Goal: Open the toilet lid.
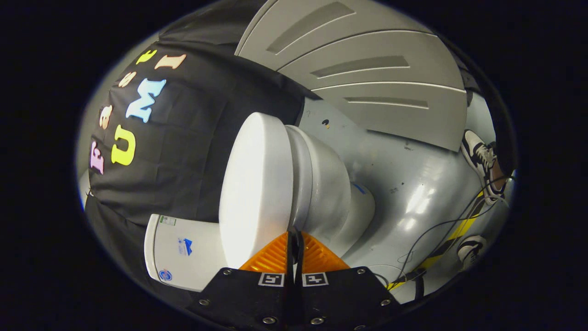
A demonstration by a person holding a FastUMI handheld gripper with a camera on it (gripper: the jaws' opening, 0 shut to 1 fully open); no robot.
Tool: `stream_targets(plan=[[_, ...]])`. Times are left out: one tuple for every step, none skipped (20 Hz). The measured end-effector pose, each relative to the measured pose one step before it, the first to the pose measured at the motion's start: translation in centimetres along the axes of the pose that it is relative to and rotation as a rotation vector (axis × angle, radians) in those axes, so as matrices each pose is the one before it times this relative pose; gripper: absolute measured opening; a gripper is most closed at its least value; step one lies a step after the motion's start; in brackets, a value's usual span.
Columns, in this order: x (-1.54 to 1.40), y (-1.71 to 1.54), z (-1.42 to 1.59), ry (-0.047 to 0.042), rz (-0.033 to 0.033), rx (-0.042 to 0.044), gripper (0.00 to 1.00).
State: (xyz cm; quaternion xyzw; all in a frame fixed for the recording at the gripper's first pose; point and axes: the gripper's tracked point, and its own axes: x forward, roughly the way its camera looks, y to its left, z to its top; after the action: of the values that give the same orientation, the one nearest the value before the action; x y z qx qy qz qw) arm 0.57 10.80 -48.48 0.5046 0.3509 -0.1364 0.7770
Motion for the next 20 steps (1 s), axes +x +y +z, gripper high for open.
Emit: stream_targets(plan=[[-0.199, 0.25, 0.169, -0.00661, -0.01785, -0.01074, 0.0], [-0.084, 0.196, 0.212, -0.00624, -0.02581, -0.00539, 0.0], [-0.213, 0.126, -0.071, -0.0097, -0.02481, -0.0198, 0.0], [-0.42, 0.316, 0.061, -0.0103, -0.01359, -0.02088, 0.0], [-0.412, 0.541, 0.273, -0.0129, -0.0049, -0.0125, 0.0], [-0.515, 0.555, 0.342, -0.01483, 0.00257, -0.0081, 0.0], [-0.373, 0.535, 0.17, -0.01183, 0.00105, -0.00881, 0.0], [-0.387, 0.446, 0.157, -0.0126, -0.00394, -0.01439, 0.0], [-0.313, 0.45, 0.057, -0.0091, -0.00691, -0.02106, 0.0], [-0.312, 0.451, 0.121, -0.00632, -0.00552, -0.02812, 0.0], [-0.366, 0.41, 0.129, -0.01006, -0.00607, -0.02522, 0.0], [-0.322, 0.416, 0.176, -0.00951, -0.00489, -0.02246, 0.0], [-0.417, 0.446, 0.223, -0.01146, -0.00322, -0.01501, 0.0], [-0.412, 0.468, 0.303, -0.01179, -0.00426, -0.00671, 0.0], [-0.349, 0.552, 0.148, -0.01276, -0.00439, -0.00949, 0.0], [-0.418, 0.644, 0.255, -0.01744, -0.0054, -0.01711, 0.0], [-0.454, 0.711, 0.128, -0.02036, -0.00282, -0.02764, 0.0], [-0.543, 0.819, 0.326, -0.0233, 0.00001, -0.03388, 0.0], [-0.626, 0.848, 0.215, -0.01926, 0.0034, -0.03563, 0.0], [-0.44, 0.856, 0.329, -0.01568, 0.00202, -0.03508, 0.0]])
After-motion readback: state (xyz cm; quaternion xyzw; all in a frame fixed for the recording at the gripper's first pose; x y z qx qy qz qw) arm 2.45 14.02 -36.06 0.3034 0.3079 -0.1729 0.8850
